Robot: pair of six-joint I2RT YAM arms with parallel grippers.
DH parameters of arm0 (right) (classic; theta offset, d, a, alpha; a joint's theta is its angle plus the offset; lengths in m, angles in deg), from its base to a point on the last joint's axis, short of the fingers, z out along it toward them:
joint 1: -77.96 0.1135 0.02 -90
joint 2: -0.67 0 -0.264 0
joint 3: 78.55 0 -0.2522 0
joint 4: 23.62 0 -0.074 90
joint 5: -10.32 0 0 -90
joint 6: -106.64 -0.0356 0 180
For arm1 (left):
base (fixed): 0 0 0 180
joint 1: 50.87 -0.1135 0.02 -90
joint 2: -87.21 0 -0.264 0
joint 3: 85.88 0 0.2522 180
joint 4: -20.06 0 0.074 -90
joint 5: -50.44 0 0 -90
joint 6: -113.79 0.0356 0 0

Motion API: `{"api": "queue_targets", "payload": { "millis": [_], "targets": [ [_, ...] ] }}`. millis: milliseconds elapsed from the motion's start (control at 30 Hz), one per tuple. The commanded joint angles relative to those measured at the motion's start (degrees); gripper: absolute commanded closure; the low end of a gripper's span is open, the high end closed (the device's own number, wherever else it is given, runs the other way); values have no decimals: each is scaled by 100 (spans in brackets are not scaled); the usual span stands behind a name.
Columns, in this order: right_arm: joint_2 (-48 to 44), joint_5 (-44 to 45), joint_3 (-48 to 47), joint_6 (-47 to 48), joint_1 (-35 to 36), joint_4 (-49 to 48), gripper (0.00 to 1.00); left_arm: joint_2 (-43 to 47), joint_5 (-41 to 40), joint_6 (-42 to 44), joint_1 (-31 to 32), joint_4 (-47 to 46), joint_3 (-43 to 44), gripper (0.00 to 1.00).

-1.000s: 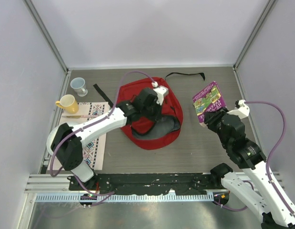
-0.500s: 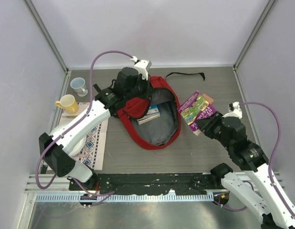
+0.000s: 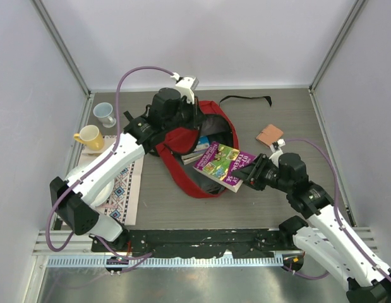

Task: Pack the student bag
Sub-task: Place the book in the student bag.

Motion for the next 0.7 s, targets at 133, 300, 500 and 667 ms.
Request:
{"api": "queue_targets", "payload": {
  "millis": [133, 300, 500, 667],
  "targets": [
    [1145, -919, 481, -1242, -4, -4218, 99, 211, 442, -155, -4, -713, 9, 100],
    [2269, -673, -89, -830, -13, -4510, 99, 351, 451, -182, 5, -810, -105, 100],
    [3009, -216, 41, -1110, -4, -5670, 99, 439, 469, -129, 5, -783, -123, 100],
    [3168, 836, 428, -1180, -13, -5820, 99, 466, 652, -156, 5, -827, -167, 100]
  ]
}}
